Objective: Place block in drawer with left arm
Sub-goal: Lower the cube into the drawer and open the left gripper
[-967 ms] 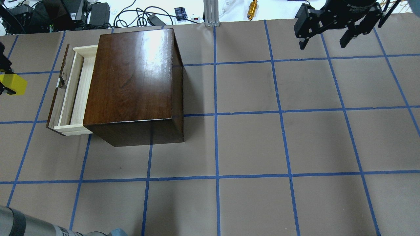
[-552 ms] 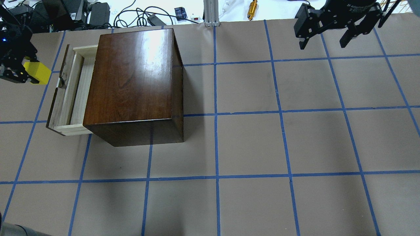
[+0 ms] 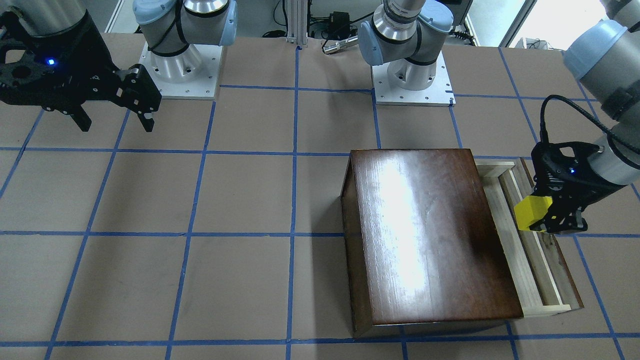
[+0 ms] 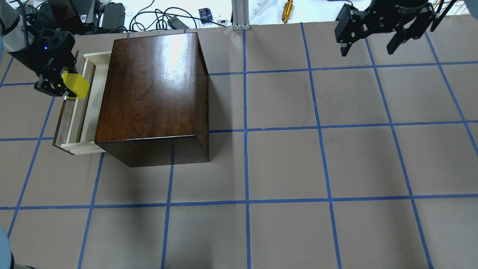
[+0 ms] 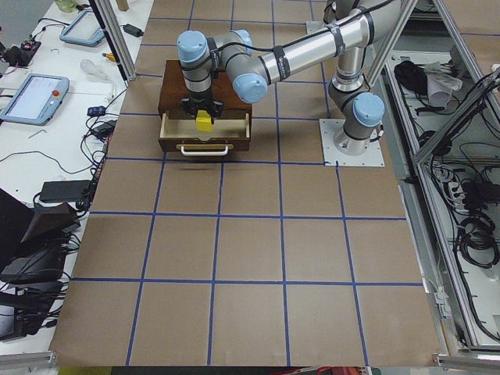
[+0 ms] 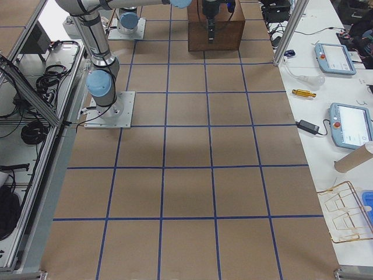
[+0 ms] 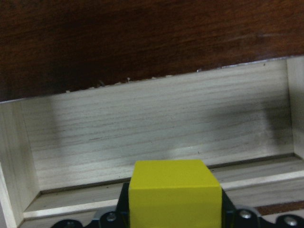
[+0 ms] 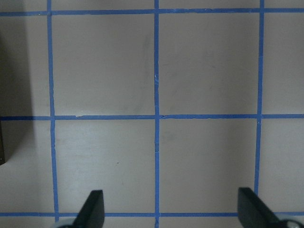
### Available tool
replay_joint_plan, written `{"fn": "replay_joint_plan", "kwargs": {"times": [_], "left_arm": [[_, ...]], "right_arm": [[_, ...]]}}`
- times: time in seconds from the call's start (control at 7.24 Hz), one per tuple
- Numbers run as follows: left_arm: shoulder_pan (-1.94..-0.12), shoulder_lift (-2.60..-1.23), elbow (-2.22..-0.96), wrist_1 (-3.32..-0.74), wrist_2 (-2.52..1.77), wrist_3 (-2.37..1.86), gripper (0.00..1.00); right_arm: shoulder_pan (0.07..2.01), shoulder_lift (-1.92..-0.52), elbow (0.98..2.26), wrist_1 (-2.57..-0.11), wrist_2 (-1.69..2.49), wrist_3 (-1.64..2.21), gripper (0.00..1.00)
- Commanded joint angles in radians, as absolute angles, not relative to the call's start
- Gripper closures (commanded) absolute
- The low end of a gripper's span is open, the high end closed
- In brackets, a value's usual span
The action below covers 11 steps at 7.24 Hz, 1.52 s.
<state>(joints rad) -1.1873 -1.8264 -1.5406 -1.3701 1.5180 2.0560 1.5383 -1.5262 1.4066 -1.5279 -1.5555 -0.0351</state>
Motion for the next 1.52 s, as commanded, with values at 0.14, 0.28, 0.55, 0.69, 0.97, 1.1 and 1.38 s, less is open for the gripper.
{"fn": "replay_joint_plan", "kwargs": {"times": [0.14,0.28,0.55,0.69,0.97,1.1,1.38], "left_arm": [[-1.187,-1.842,-1.549,-1.368,1.516,2.010,1.00],[-1.187,-1.847,-1.551,-1.368,1.503,2.003,1.00],[-1.186,-1.851,-1.558,-1.368,1.479,1.975,1.00],[-1.187,-1.853,-1.568,-1.367,1.480,1.939,1.00],[-1.186,-1.852,-1.586,-1.367,1.480,1.939,1.00],[-1.187,-1.853,-1.600,-1.361,1.480,1.937,1.00],[-1.187,-1.855,-1.620,-1.332,1.479,1.936,0.78]], "right_arm": [[1.537,-1.525,1.407,-1.528,-1.555,-0.035,0.00],[1.539,-1.526,1.407,-1.528,-1.555,-0.035,0.00],[1.537,-1.525,1.407,-1.528,-1.557,-0.035,0.00],[1.539,-1.525,1.407,-1.528,-1.557,-0.035,0.00],[1.537,-1.526,1.407,-1.528,-1.555,-0.035,0.00],[1.539,-1.525,1.407,-1.528,-1.555,-0.035,0.00],[1.539,-1.525,1.407,-1.528,-1.555,-0.035,0.00]]}}
